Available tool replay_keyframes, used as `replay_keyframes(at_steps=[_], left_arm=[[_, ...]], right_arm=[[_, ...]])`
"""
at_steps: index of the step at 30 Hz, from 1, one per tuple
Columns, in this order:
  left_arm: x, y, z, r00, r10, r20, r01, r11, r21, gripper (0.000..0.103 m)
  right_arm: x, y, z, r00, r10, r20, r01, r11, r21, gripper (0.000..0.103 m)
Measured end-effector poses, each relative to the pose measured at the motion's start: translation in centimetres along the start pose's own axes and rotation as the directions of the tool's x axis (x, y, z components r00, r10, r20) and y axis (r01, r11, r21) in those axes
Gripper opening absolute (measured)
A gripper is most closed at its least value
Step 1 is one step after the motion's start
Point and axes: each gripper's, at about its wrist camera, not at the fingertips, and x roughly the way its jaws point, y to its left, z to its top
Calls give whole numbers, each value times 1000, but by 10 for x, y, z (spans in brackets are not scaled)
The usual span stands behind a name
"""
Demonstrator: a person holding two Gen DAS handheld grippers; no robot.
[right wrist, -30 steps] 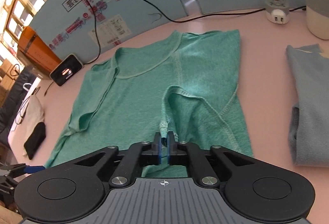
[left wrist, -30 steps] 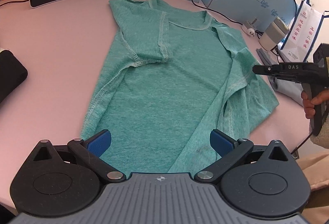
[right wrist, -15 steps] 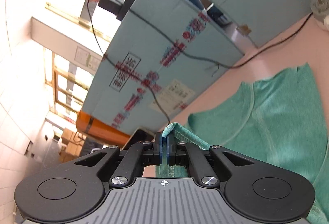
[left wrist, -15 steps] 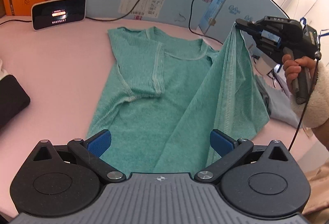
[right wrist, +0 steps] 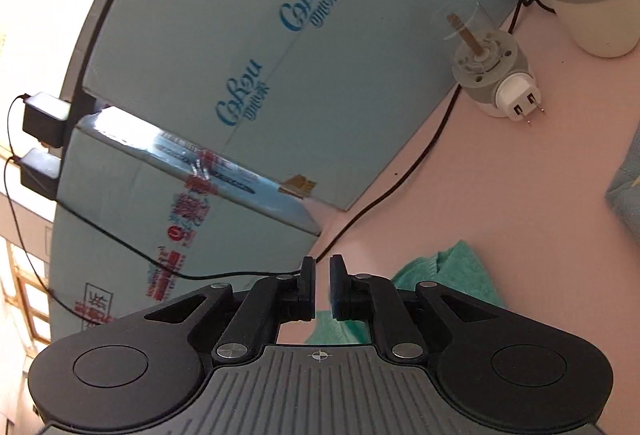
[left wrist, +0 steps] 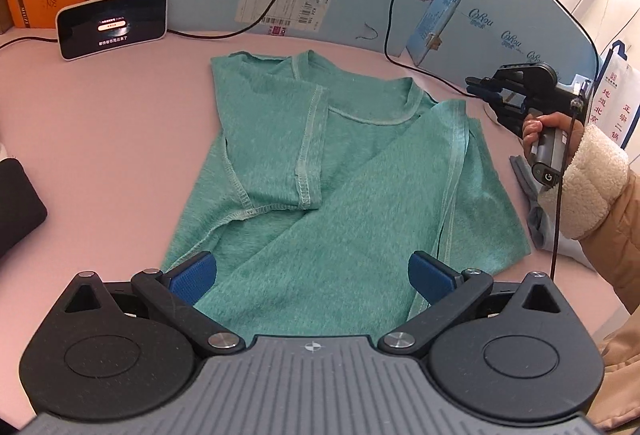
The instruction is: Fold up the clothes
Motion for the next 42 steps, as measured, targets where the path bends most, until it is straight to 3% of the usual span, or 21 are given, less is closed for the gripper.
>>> replay_keyframes(at_steps=[3,8,11,14,18,19,21,26,29,33,36,39,42], left_arm=[[-1,0,1,1000,15,4,-15,1000,-8,103],[-1,8,-5,1000,28,-10,-29,999,-36,103],[-1,10,-9,1000,22,-20,-23,999,-28,103],[-5,8,-14,1000,-8,-24,8,1000,-5,103],[-6,-4,-26,993,-104,-56,108,991,82,103],[-4,-10,-30,989,-128,-73,136,984,111,103],[-1,-23,-38,979,-175,-107,192,967,167,103],[9,-40,-53,958,-235,-165,264,946,186,100],[12,-46,-60,947,-261,-185,295,938,183,100],[9,-50,-68,938,-277,-206,313,935,168,97],[8,-46,-73,930,-285,-233,317,942,113,96],[6,-42,-76,927,-281,-248,308,948,77,96],[6,-39,-78,929,-275,-248,297,953,55,96]], right_arm=[[6,1,1,999,-29,-25,28,999,-42,11],[-11,10,-1,993,26,-112,-38,993,-110,11],[-29,22,-12,973,72,-219,-112,978,-177,11],[-48,39,-34,923,94,-372,-208,937,-280,11],[-76,59,-82,805,18,-593,-331,842,-425,13],[-82,61,-96,783,-18,-621,-347,817,-461,19],[-91,60,-114,759,-63,-648,-354,795,-493,23],[-95,41,-125,764,-90,-639,-286,840,-461,26],[-104,36,-127,754,-98,-649,-294,834,-467,26],[-110,25,-132,686,-183,-704,-293,817,-497,28],[-114,1,-129,618,-145,-773,-277,880,-386,48],[-111,-21,-140,563,-86,-822,-235,937,-259,51],[-104,-27,-157,551,-80,-830,-215,948,-234,50]])
